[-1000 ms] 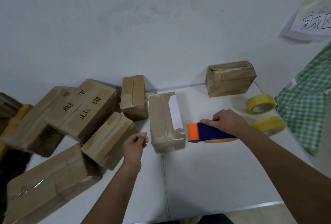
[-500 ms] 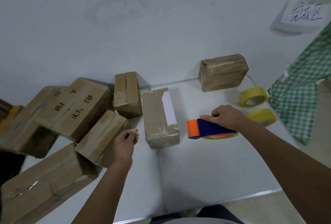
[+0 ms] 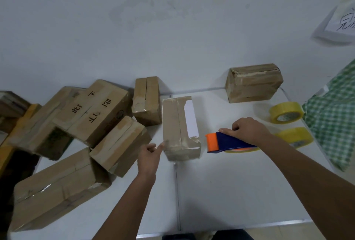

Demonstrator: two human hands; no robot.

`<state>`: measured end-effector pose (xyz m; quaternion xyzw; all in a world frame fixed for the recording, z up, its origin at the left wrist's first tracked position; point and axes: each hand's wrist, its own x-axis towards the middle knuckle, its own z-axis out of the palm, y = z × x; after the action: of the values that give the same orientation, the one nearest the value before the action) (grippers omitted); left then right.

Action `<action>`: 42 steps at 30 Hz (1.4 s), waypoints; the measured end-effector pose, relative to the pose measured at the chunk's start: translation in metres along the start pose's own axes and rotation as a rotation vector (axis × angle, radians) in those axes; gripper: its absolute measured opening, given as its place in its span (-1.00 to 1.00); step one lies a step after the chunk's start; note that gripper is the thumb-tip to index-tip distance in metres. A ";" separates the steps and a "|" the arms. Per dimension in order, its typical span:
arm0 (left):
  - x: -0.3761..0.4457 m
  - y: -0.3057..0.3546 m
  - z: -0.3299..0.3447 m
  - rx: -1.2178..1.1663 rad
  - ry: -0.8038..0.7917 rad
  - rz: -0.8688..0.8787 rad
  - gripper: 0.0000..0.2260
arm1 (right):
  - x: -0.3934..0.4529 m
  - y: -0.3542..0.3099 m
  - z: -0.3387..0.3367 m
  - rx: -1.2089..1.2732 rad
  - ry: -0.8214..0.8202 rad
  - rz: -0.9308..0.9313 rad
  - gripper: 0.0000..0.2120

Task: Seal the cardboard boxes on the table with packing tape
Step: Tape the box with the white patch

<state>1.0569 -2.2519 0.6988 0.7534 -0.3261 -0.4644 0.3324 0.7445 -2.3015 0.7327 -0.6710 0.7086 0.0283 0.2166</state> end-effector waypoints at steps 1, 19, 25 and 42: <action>0.002 -0.001 0.002 0.019 -0.007 -0.014 -0.65 | 0.000 -0.001 0.000 -0.006 -0.007 0.001 -0.40; 0.053 0.000 -0.026 0.224 -0.125 0.002 -0.52 | -0.010 -0.028 0.050 0.044 -0.074 0.128 -0.38; 0.064 -0.002 -0.033 0.333 -0.188 0.017 -0.47 | -0.006 -0.032 0.043 0.017 -0.071 0.130 -0.37; 0.062 0.018 -0.044 0.770 0.037 0.213 -0.52 | -0.009 -0.039 0.046 -0.023 -0.044 0.112 -0.40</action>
<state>1.1166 -2.3030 0.6986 0.7930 -0.5465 -0.2575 0.0780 0.7948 -2.2819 0.7044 -0.6321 0.7395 0.0632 0.2227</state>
